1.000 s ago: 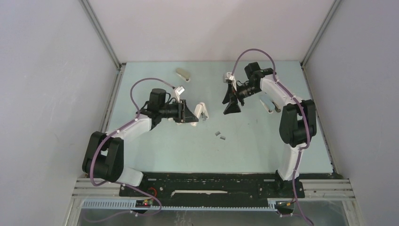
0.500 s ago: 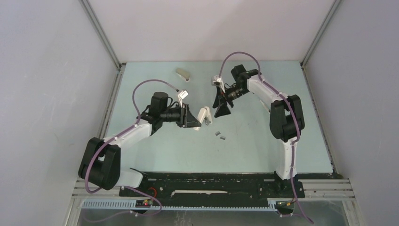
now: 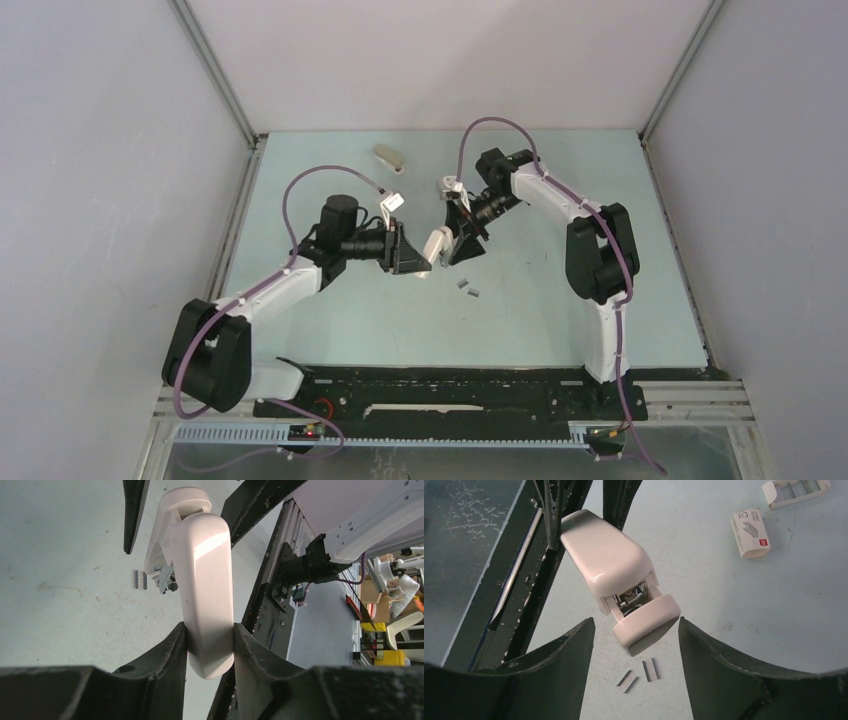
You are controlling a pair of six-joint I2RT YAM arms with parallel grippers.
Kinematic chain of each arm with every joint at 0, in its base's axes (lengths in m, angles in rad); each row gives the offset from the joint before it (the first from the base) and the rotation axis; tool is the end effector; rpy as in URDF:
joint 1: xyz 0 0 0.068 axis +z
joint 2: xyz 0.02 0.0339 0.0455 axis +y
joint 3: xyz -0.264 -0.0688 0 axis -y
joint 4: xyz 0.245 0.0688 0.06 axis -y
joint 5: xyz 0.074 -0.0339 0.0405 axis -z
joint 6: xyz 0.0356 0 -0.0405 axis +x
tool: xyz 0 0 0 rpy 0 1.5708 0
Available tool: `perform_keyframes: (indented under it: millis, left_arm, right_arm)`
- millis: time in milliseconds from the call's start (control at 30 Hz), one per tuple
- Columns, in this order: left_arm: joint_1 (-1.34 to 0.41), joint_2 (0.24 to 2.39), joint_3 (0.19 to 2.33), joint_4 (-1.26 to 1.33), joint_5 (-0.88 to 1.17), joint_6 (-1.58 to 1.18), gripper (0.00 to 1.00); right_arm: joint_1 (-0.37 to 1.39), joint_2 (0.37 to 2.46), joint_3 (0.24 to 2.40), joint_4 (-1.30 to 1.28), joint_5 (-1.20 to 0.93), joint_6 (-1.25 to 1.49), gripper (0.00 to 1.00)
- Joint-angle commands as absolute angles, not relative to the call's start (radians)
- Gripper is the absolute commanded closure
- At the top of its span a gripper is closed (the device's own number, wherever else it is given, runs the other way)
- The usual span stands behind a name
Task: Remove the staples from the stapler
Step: Unload the staple at the center of the board.
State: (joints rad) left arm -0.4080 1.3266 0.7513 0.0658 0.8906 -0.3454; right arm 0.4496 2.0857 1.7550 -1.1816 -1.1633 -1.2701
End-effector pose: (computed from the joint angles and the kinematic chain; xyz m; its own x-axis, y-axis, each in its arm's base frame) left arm 0.2447 -0.1359 0.2397 -0.7167 0.0778 -0.6930 0.6694 0.3554 -0.6524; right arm 0.3518 0.2060 0.2325 -0.0556 -0.4471 -0.8927 -0.9241 -0.3156 0.2156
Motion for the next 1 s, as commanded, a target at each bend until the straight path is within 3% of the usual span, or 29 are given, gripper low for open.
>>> perform_keyframes:
  millis: [0,367,467,667,967]
  left_arm:
    - [-0.418,1.288,0.739,0.118,0.937,-0.302,0.9]
    - [-0.42,1.296,0.741,0.121,0.929,-0.294,0.89]
    - [-0.421,1.306,0.738,0.121,0.917,-0.288,0.89]
    - [-0.42,1.336,0.742,0.121,0.891,-0.278,0.88]
    - [-0.42,1.377,0.755,0.128,0.855,-0.275,0.88]
  right_arm:
    - [0.456,2.096,1.799,-1.274,-1.213,-1.395,0.32]
    - [0.447,2.093,1.808,-1.29,-1.201,-1.397,0.76]
    - [0.444,2.091,1.804,-1.269,-1.2,-1.372,0.84]
    - [0.431,2.055,1.758,-1.139,-1.138,-1.227,0.89]
    - [0.411,1.95,1.622,-0.868,-0.953,-0.965,0.9]
